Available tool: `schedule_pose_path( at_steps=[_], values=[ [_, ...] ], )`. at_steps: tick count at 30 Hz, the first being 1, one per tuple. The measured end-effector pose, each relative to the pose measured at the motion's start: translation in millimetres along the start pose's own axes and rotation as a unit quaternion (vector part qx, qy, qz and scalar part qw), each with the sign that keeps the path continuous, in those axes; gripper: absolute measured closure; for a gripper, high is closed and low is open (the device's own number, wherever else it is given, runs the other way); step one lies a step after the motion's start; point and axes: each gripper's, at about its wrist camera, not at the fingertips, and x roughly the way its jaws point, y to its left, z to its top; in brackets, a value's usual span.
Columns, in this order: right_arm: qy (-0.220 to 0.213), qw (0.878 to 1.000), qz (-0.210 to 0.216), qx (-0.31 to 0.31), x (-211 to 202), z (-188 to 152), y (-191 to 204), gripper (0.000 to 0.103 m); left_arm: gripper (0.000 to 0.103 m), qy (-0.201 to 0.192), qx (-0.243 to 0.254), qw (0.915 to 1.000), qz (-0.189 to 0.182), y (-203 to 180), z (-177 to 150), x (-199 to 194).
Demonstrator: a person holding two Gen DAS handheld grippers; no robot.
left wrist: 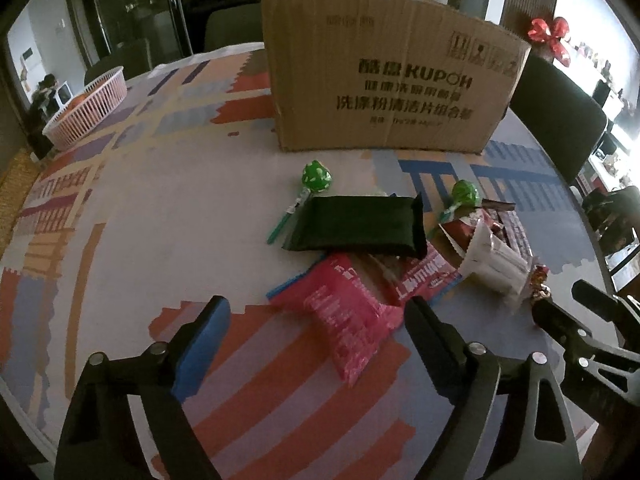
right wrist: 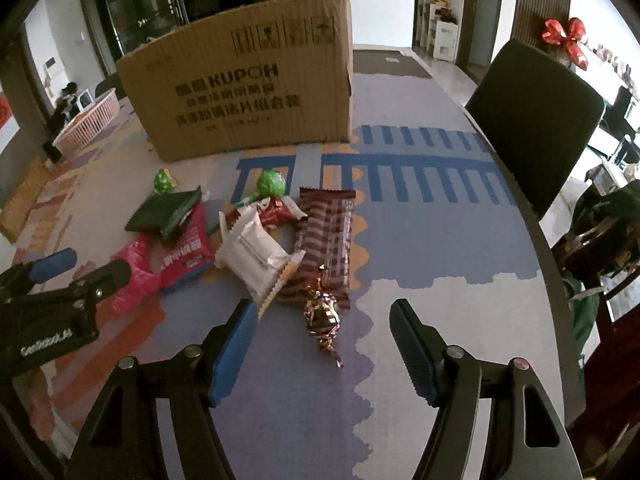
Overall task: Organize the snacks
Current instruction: 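Move both tools back toward the snack pile, then grasp the pink-red packet with the left tool while the right tool grasps the gold candy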
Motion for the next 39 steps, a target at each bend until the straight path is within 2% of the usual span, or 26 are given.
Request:
schedule_pose_path(
  at_steps=[9,12,14,15,17,22,23,26,29,39],
  values=[
    [0.025,1.000,0.005,0.001,15.5,-1.0,-2.0,0.053,0.027,0.022,-0.011,0.9996,-0.011,-2.4,6.3,22.9],
    [0.029,1.000,0.008,-0.001,18.7,-0.9,-1.1,0.059,0.037,0.026,-0.014,0.9994,-0.018,-3.2,8.1,25.7],
    [0.032,0.999,0.011,-0.002,19.9,-1.0,-0.8,0.063,0.047,0.027,-0.010,0.9995,-0.013,-3.7,7.9,26.6],
    [0.033,0.999,0.013,-0.002,20.8,-1.0,-0.9,0.064,0.048,0.027,-0.008,0.9995,-0.013,-3.9,7.5,26.7],
    [0.035,0.999,0.014,-0.002,22.1,-1.2,-1.2,0.069,0.060,0.028,-0.005,0.9994,-0.017,-4.1,6.6,26.5],
    [0.035,0.999,0.017,-0.006,22.1,-1.9,-0.2,0.080,0.068,0.027,-0.001,0.9993,-0.024,-3.5,4.0,24.1],
    [0.034,0.999,0.017,-0.007,21.6,-2.0,-0.3,0.080,0.081,0.027,0.001,0.9994,-0.023,-3.8,3.6,22.9],
    [0.030,0.999,0.020,-0.008,18.5,-2.0,0.6,0.080,0.092,0.026,0.006,0.9993,-0.027,-4.5,1.3,19.5],
    [0.023,0.999,0.026,-0.012,13.4,-1.9,3.2,0.081,0.096,0.028,0.007,0.9989,-0.037,-4.5,-3.4,16.8],
    [0.001,0.999,0.034,-0.043,-7.5,-3.8,24.5,0.081,0.096,0.016,-0.016,0.9974,-0.068,10.2,-17.4,0.9]
  ],
)
